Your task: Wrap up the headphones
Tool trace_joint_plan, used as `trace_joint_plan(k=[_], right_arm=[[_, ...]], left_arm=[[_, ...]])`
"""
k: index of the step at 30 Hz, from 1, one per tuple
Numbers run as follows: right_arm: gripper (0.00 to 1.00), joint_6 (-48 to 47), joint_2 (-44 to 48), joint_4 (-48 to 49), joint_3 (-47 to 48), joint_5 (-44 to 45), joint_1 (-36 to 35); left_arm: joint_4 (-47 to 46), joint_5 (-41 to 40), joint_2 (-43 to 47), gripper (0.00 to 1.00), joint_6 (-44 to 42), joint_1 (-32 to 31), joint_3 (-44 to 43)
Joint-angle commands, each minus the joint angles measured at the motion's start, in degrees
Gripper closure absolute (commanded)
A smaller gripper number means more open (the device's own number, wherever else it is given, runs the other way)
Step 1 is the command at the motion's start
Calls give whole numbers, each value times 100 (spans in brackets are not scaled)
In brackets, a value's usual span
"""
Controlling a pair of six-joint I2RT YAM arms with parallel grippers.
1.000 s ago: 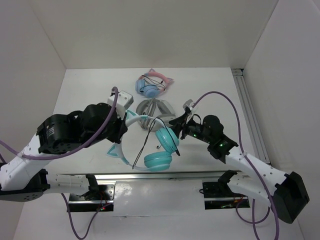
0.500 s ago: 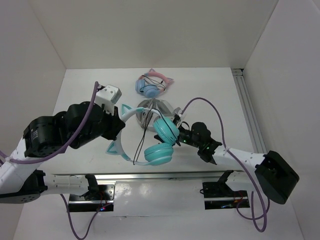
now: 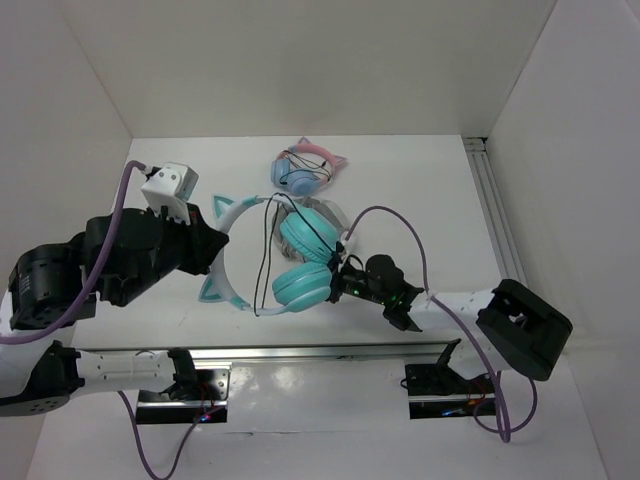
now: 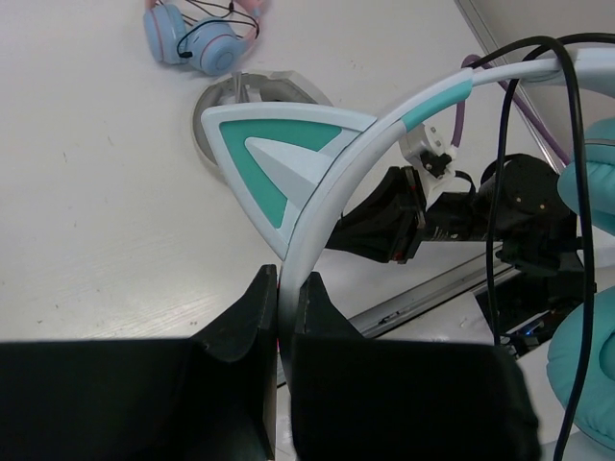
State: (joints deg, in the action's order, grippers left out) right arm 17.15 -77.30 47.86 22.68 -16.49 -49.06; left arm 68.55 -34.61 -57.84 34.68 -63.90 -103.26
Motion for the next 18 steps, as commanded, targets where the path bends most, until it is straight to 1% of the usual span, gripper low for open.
trace_joint_plan(k=[1, 4, 8, 9, 11, 13, 16, 18], right_arm=[[75, 8, -162, 865, 17, 129, -113], [77, 8, -320, 1006, 70, 181, -218], [86, 8, -470, 1147, 193, 374, -280], [93, 8, -549, 1199, 254, 375, -280], [97, 8, -690, 1200, 342, 375, -280], [99, 8, -690, 1200, 395, 480, -358], [100, -44, -690, 1200, 335, 831, -578], [100, -45, -586, 1139, 264, 1233, -823]], left_arm=[[-615, -160, 63, 100, 312, -9, -168], [-615, -213, 63, 100, 312, -9, -168], [-676, -161, 115, 100, 312, -9, -37], [-677, -160, 115, 100, 312, -9, 60], [-729, -160, 168, 100, 364, -9, 156], [-729, -378, 168, 100, 417, -9, 245], [-729, -572, 221, 100, 610, -9, 377], [-729, -984, 299, 100, 872, -9, 578]])
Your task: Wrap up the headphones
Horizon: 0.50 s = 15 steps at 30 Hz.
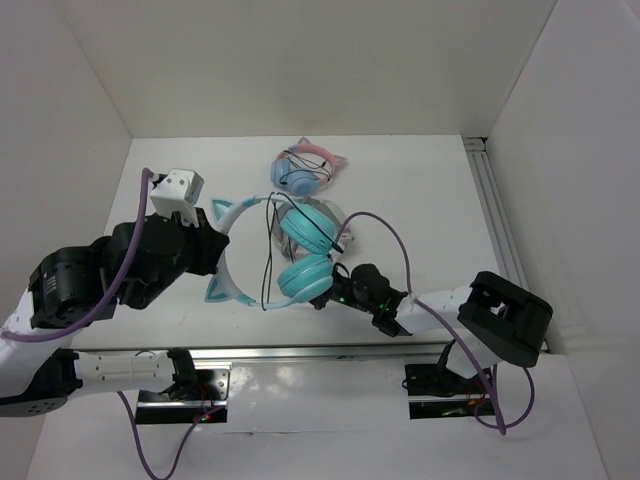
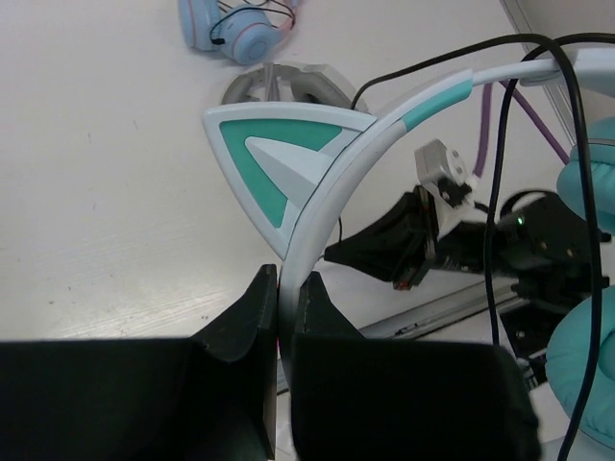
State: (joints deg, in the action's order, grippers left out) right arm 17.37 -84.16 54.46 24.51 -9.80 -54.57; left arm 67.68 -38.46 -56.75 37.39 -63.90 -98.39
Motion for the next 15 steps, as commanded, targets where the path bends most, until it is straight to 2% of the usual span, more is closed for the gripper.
trace_joint_plan(k=[1, 4, 5, 9, 12, 15], right_arm=[[100, -67, 162, 356, 10, 776, -413], [100, -198, 409, -92, -52, 1856, -1203], [100, -198, 409, -215, -52, 2460, -1623], [100, -41, 541, -1083, 158, 3893, -2625], [100, -40, 541, -1507, 352, 4589, -3320], [100, -101, 699, -2016, 624, 4925, -3727]], left_arm=[[-642, -802, 260, 100, 708, -9, 179], [-511, -1742, 323, 100, 1138, -9, 391], [-441, -2144, 323, 100, 1305, -9, 391], [-440, -2761, 192, 100, 1421, -9, 260], [-509, -3061, -37, 100, 1299, -9, 206], [-651, -3123, -257, 100, 1052, 131, 425]])
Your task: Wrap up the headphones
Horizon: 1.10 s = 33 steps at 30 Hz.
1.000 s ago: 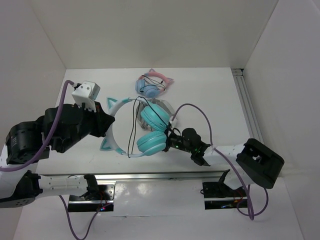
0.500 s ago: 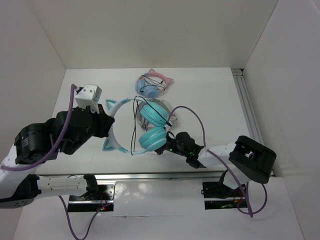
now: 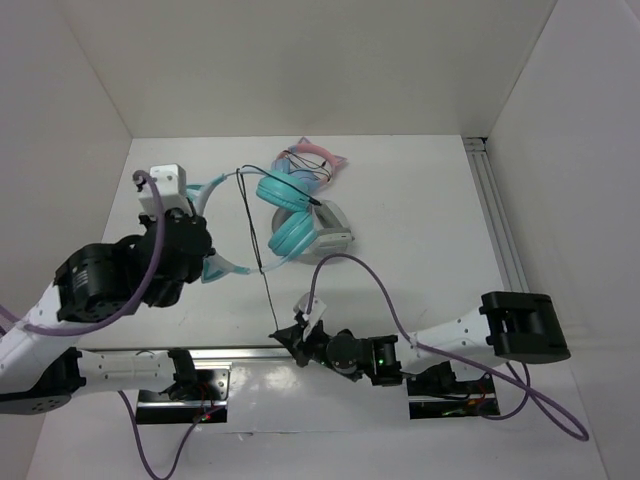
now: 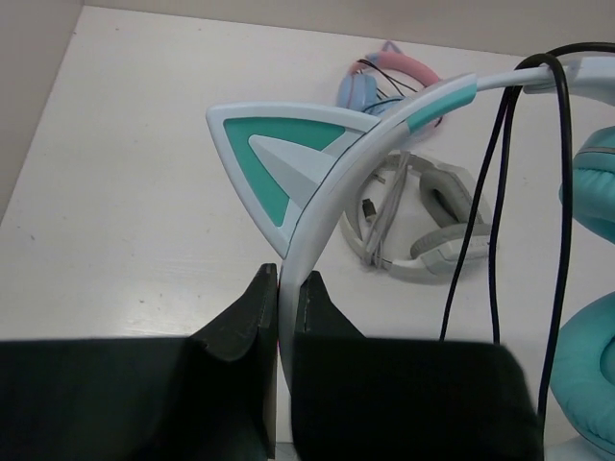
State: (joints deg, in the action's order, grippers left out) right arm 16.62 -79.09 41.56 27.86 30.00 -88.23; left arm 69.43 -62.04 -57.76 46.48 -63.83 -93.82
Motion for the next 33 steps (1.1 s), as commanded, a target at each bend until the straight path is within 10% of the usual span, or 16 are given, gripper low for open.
trace_joint_plan(k=[1, 9, 33], right_arm=[[100, -27, 323, -1015, 456, 1207, -614], [100, -510, 648, -2432, 1414, 2044, -1433], [100, -1653, -150, -7135, 3973, 4154, -1786]], left_arm=[[-826, -696, -314, 100, 142, 239, 117], [-1942, 130, -438, 100, -587, 1214, 1401], [-1863, 3442, -1027, 100, -3100, 636, 2342]])
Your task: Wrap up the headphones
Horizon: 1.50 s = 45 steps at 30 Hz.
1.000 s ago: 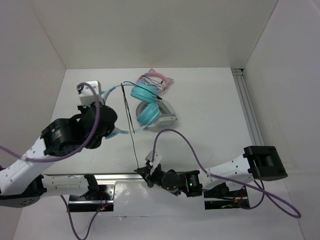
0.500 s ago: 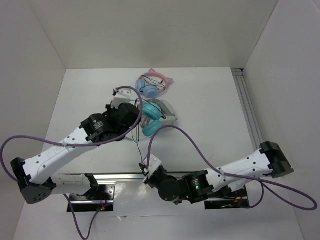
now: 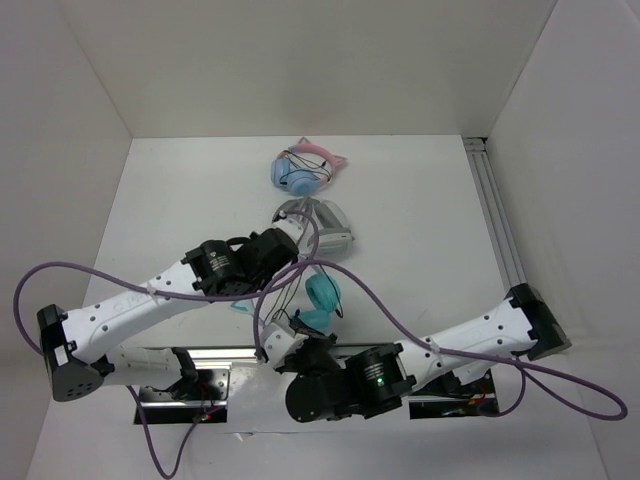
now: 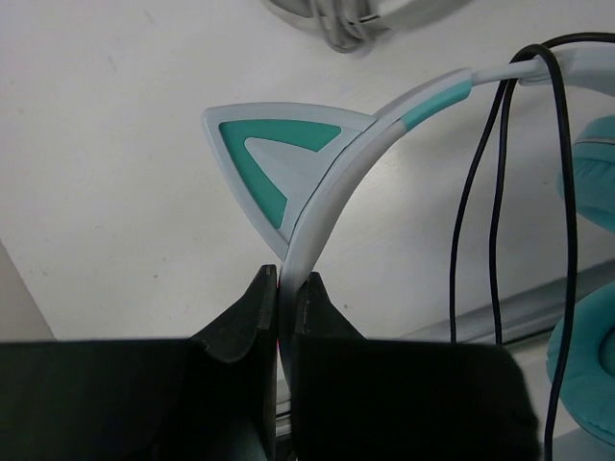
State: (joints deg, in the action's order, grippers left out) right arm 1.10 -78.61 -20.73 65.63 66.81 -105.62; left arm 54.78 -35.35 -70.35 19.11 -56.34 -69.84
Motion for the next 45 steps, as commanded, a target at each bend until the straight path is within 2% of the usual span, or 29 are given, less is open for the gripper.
trace_joint_plan(k=[1, 7, 11, 17, 20, 21, 25, 28, 31, 38, 45], right_arm=[[100, -102, -199, -976, 196, 535, -98], [100, 109, -629, -1538, 12, 1167, -248], [100, 496, -928, -2171, 187, 1397, -248], [100, 979, -736, -2734, 240, 1520, -248], [100, 569, -114, -2279, -23, 1319, -187], [100, 349, 37, -1755, -206, 1239, -126], [100, -540, 688, -635, -560, 686, -72], [98, -655, 961, -572, -560, -435, 182], [97, -760, 1084, -484, -560, -1158, 551], [98, -918, 1409, 16, -1156, -1644, 1385], [98, -919, 1410, 131, -1280, -1539, 1598]], left_arm=[[-337, 897, 293, 100, -469, -114, -56], [-3, 1644, 346, 100, -470, -281, -3], [234, 1725, 154, 100, -321, -281, 50], [234, 2146, 153, 100, -443, -281, -56], [234, 2208, 214, 100, -496, -395, -56], [287, 2208, 214, 100, -496, -396, -56], [349, 2138, 214, 100, -496, -518, -56], [349, 2068, 267, 100, -496, -519, -117], [349, 2128, 329, 100, -566, -519, -179], [673, 2024, 329, 100, -514, -519, -538], [727, 2024, 329, 100, -514, -519, -601]])
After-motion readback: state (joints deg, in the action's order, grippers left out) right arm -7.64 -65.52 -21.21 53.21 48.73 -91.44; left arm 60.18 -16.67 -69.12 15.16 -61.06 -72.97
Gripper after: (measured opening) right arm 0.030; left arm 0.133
